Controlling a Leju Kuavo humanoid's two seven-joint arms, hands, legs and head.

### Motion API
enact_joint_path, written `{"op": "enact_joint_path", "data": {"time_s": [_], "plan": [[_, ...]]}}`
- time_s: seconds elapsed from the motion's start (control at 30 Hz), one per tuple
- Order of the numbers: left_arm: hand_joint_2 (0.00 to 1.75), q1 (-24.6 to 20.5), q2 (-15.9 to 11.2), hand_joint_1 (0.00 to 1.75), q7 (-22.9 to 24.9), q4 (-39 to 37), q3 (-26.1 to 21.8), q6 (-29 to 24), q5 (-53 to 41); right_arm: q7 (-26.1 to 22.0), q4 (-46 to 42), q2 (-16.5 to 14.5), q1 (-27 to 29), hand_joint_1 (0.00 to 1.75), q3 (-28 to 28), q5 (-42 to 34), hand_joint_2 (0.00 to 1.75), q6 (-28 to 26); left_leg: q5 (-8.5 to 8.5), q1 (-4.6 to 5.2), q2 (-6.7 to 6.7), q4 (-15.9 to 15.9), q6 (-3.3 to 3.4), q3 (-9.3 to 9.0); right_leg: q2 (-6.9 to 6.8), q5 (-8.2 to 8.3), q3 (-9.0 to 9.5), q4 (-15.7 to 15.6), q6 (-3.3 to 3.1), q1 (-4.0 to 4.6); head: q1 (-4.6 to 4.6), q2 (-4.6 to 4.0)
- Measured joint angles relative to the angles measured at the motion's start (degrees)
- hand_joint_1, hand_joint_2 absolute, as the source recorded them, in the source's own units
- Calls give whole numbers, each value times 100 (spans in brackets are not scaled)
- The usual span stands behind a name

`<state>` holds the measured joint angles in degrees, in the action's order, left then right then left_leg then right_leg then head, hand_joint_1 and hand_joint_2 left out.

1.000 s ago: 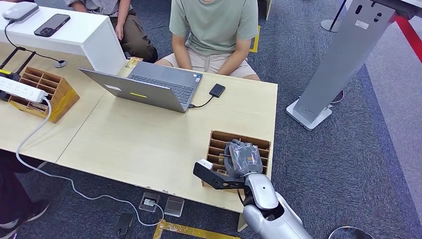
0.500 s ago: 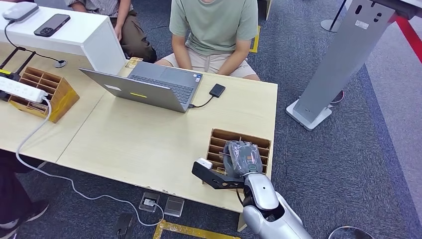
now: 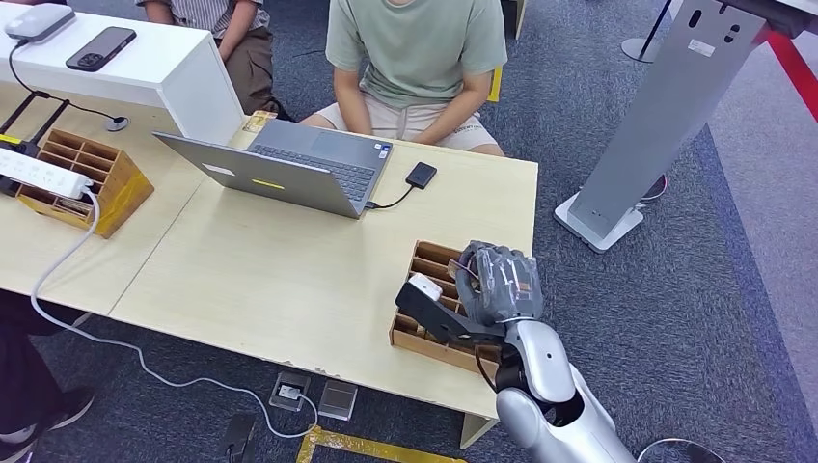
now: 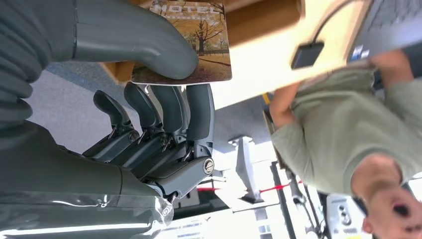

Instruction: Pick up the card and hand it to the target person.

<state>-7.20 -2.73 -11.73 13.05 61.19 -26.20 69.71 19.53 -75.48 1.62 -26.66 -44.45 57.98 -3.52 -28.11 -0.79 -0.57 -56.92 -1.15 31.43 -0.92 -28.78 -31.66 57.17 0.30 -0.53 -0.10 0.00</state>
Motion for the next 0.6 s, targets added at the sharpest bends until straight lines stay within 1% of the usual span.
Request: {"op": "enact_joint_path", "data": {"time_s": [0.17,0.33,0.5,0.6], "plan": [[0,1,0,0,-1,0,1,2,5,26,-495,174,23,151,326,-66,175,-189,0,0,0,-1,0,1,0,0,-1,0,0,0,-1,0],[0,1,0,0,-10,0,0,47,-7,-7,-902,316,-4,149,709,-27,175,-521,0,0,0,-1,0,2,0,0,0,0,0,0,0,0],[0,-1,0,0,-18,0,1,98,-66,-138,-945,388,-248,140,1004,104,175,-810,0,0,0,-1,0,2,0,1,1,0,1,0,-1,0],[0,-3,0,0,-27,0,1,117,-115,-283,-756,397,-524,138,1105,204,175,-1021,0,0,0,0,0,3,0,1,2,2,1,0,0,0]]}}
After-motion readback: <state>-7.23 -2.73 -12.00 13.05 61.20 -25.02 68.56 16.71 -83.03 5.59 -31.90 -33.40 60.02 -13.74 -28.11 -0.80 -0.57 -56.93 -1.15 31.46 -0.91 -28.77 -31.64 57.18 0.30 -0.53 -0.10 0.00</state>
